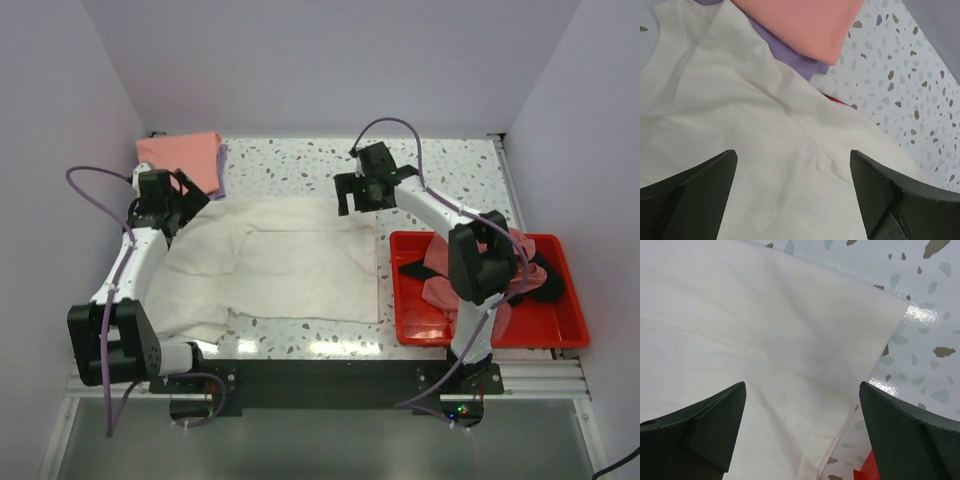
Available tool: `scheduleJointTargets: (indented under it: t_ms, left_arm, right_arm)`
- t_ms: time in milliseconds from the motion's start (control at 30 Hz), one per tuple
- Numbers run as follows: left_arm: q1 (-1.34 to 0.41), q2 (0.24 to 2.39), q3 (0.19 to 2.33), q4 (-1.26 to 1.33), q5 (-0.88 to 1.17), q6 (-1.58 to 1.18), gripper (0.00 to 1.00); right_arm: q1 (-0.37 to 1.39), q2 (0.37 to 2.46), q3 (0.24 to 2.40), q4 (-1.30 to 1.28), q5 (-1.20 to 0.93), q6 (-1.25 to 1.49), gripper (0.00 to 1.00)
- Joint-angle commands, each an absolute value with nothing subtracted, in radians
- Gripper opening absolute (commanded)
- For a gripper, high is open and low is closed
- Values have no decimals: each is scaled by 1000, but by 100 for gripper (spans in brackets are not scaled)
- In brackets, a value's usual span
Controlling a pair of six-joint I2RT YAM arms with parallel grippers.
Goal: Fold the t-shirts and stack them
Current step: Fold the tshirt
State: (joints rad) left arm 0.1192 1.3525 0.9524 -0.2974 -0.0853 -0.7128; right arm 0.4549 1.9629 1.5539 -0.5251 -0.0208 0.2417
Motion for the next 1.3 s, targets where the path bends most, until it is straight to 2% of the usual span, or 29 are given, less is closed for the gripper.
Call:
scheduleJointTargets:
  t_ms: [0, 267, 300, 433, 600, 867, 1133, 1167, 1267]
  left_arm:
    - [69, 1217, 861, -452, -126, -742, 100]
    - [-126, 840, 634, -747, -173, -868, 100]
    - [-127, 754, 609, -761, -157, -882, 100]
    - [-178, 628, 555, -803, -64, -991, 100]
    - [-189, 667, 519, -891, -90, -1069, 100]
    - [-189, 634, 517, -954, -288, -1282, 100]
    - [-189, 830, 563, -1018, -345, -1388, 100]
    - [-189, 839, 577, -1038, -348, -1387, 99]
    - [-189, 864, 581, -1060, -350, -1365, 80]
  right_arm:
    - [454, 1826, 1459, -497, -48, 239, 99]
    - [453, 1687, 1264, -437, -103, 278, 99]
    - [454, 1672, 1253, -437, -101, 281, 99]
    - [453, 1657, 1230, -452, -97, 285, 99]
    - [454, 1640, 1212, -460, -89, 288, 99]
    - [454, 1675, 1223, -508, -77, 288, 99]
    - [453, 1727, 1250, -537, -49, 278, 99]
    - [453, 1730, 1253, -543, -46, 276, 99]
    - [454, 1750, 1272, -558, -34, 267, 99]
